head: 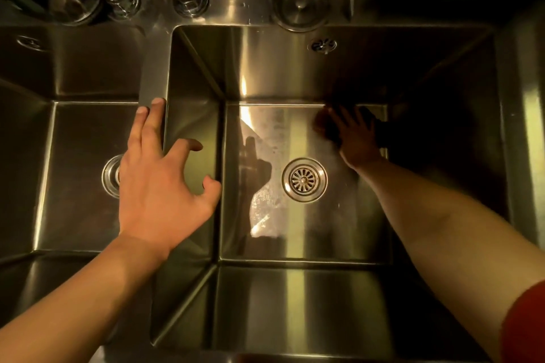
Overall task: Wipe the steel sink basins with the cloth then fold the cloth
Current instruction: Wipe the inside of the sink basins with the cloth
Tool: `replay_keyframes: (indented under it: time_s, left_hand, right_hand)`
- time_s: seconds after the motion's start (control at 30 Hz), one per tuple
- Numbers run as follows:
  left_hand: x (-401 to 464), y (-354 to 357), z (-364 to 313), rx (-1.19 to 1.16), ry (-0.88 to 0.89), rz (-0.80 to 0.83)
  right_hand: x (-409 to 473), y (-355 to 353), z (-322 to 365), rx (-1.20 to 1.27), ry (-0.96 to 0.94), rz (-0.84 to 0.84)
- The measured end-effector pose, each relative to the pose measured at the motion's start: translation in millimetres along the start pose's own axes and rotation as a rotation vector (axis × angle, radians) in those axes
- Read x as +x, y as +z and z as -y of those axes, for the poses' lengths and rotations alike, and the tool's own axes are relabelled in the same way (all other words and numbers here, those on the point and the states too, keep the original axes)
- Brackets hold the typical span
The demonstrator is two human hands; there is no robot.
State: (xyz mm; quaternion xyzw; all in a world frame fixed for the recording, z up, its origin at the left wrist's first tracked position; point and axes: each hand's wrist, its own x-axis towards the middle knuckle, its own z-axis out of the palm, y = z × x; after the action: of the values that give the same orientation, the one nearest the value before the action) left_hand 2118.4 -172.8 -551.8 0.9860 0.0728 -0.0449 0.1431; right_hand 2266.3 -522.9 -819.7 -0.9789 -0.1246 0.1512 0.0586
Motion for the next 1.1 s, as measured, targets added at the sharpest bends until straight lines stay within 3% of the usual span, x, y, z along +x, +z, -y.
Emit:
replay_keyframes:
  time_s: [0.1,0.27,0.4,0.47,0.57,0.67,0.77,0.9,1.0,1.1]
  left_hand:
    - [0.3,0.4,-0.7,0.004,0.0,-0.001]
    - [-0.1,-1.1,-0.9,0.005,0.005,-0.008]
    - [-0.4,-3.2,-0.8,0.021,0.012,-0.005]
    - [-1.0,-3.7,-2.1,0.034,0.015,-0.005]
    - [-0.9,-5.3,-2.6,0.039,0.021,0.0]
    - [-2.1,-6.9,-3.2,0.045,0.027,-0.002]
    - [-2.7,-6.8,-3.5,0.048,0.031,-0.01]
    - [-3.8,-5.5,-2.7,0.022,0.035,-0.023]
    - [-6.2,-7.6,-0.6,-0.007,0.038,-0.026]
    - [-10.8,-15.2,-2.7,-0.039,0.029,-0.003]
  right_hand:
    - [-13.9,6.4,-25.9,-0.032,0.128,-0.004]
    - [-65.8,16.7,0.3,0.004,0.264,0.08]
    - [-158.8,4.7,16.5,-0.008,0.063,0.281]
    - [-185.7,-6.8,23.9,0.027,0.042,0.466]
    - [-211.4,-33.1,45.6,0.279,0.19,0.691]
    - [-223.6,-60.7,65.6,0.551,0.475,0.651]
    - [-233.9,-80.5,88.9,0.715,0.588,0.649]
    - [-248.3,-103.6,108.4,1.143,0.843,0.593]
    - [-263.5,-123.3,107.5,1.309,0.878,0.52]
    - [-288.1,-176.6,122.5,1.356,0.784,0.472]
